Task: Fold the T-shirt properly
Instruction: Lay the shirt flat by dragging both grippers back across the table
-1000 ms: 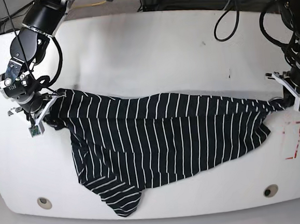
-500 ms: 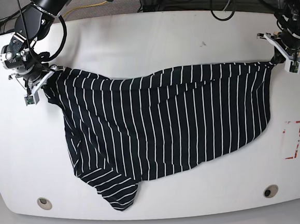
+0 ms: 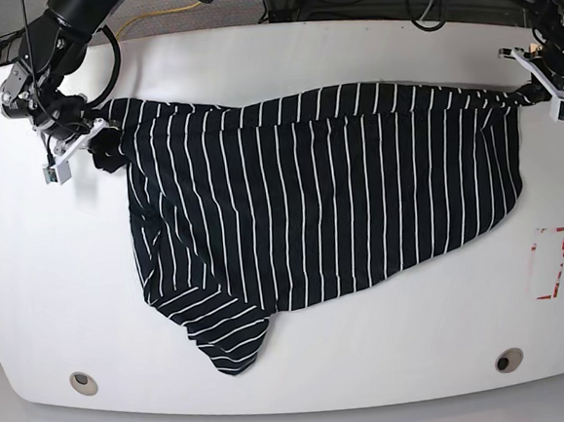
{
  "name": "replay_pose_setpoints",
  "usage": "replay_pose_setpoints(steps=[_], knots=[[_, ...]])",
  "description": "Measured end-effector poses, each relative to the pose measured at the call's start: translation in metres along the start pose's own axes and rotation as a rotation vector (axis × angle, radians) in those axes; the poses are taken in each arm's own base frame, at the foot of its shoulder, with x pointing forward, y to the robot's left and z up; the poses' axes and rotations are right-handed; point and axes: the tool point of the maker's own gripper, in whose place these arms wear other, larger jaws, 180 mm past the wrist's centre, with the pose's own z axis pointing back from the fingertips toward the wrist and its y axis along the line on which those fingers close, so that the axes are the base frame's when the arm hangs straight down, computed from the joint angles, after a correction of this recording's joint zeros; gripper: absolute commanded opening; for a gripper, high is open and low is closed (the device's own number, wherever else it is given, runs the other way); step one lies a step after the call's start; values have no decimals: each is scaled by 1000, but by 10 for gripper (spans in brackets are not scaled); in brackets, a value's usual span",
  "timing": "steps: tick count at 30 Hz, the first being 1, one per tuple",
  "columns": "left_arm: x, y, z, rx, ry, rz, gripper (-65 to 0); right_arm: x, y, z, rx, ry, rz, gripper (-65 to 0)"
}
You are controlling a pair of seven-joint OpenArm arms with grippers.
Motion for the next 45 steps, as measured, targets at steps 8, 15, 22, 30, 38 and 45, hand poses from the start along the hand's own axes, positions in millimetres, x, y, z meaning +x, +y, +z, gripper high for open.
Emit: replay_pose_setpoints(steps=[8,15,22,30,38,45], knots=[[-1,12,4,33,0,13,-650,-9,10,3,64,1,-36,-639],[-2,12,4,34,1,11,-650,-34,32,15,217,-15,-141,-602],[-1,5,1,18,5,0,-650,-30,53,37,400,-114,-241,-541],[-1,0,0,2,5,-4,-650,-21,58,47,464,-162,-266,-314],[-1,0,0,2,5,-4,-650,-54,47,41,375,-46,-248,-315],[-1,0,0,1,5,-4,-650,-65,46,40,351,-27,-258,-315]])
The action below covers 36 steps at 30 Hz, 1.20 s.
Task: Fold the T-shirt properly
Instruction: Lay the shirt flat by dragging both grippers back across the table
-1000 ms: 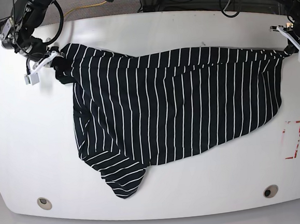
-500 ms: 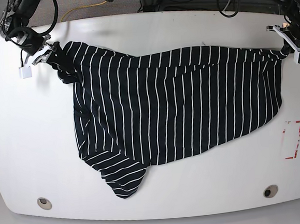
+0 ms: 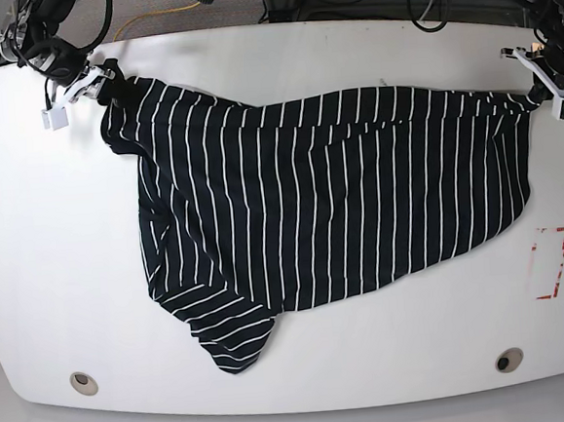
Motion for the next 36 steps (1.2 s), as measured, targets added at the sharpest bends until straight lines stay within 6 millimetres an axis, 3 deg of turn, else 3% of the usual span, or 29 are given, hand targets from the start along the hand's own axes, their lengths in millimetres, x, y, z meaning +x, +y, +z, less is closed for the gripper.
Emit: replay_pose_setpoints(steps=[3,10,17,22,32,36], knots=[[0,0,0,0,0,-1,-650,-5,6,-4,20,-6,-16,-333],[0,0,0,0,0,0,-650,-11,16,-18,42,-2,-38,-645],[1,-3,-1,-9,-1,-4,-650,-4,17,-17,38,-14,-17,-650],[0,-26,-3,-104,-3,-94,-650,-8,18,10,-18,3,62,-650],[-49,-49,9,-191,106,-148,-650,-41,27,52,-100,108,158,-650],[-34,-55,8,-208,18,-137,-650,-32,34,56,-112,108,219,-650]])
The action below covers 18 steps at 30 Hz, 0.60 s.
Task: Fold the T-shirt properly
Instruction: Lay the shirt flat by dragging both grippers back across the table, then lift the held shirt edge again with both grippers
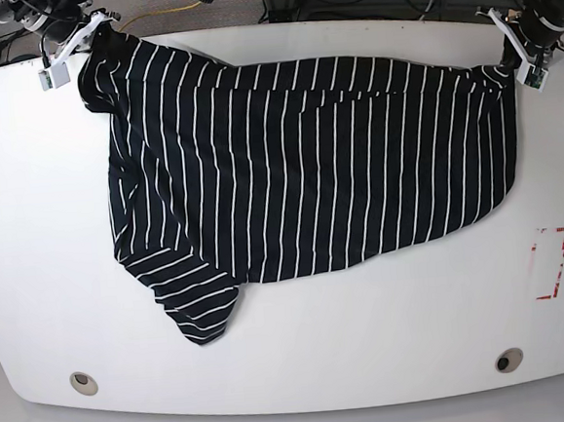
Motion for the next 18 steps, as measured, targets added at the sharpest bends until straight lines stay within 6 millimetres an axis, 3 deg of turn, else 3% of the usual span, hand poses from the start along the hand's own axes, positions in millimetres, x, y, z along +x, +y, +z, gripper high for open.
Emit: replay_pose_setpoints(steps=[5,8,10,18], knots=[[25,-13,-13,-19,-65,19,-650,31,4,-8,20,-75,43,-650],[58,-18,-19,-33,-160,19,-650,56,3,-12,23,-106,98,-650],[82,-16,-20,-29,-220,-1,-650,82,0,-15,2,-143,152,-650],[135,-7,-29,22,-319,59,-650,153,-13,-37,-102,-181,291,-650]])
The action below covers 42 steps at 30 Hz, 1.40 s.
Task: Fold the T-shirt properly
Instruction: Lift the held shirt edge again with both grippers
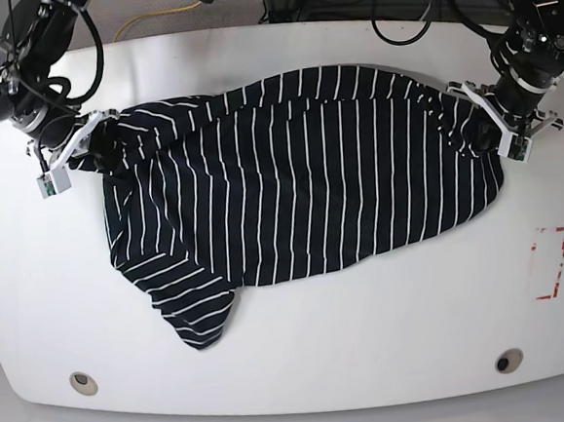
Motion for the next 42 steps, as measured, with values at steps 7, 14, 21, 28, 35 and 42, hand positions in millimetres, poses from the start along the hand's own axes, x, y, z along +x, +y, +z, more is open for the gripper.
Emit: replay_pose_setpoints(steps=[7,14,21,28,35,42], knots=[[56,11,-15,47,-132,42,-650,43,-19,-28,11,-16,50,-650],[111,21,-28,77,-243,82,-650,90,-23,-53,67,-42,86,-650],[186,46,-21,123,-350,100,-650,154,-23,-67,106,-100,156,-650],[263,62,3,155,-511,51,-650,223,-28,-64,101,-149,234,-650],[332,95,38,224,-642,12,-650,301,-20,-38,64,-211,364,-650],[402,119,96,275,-827,6,-650,385,-2,15,-18,-305,546,-650]])
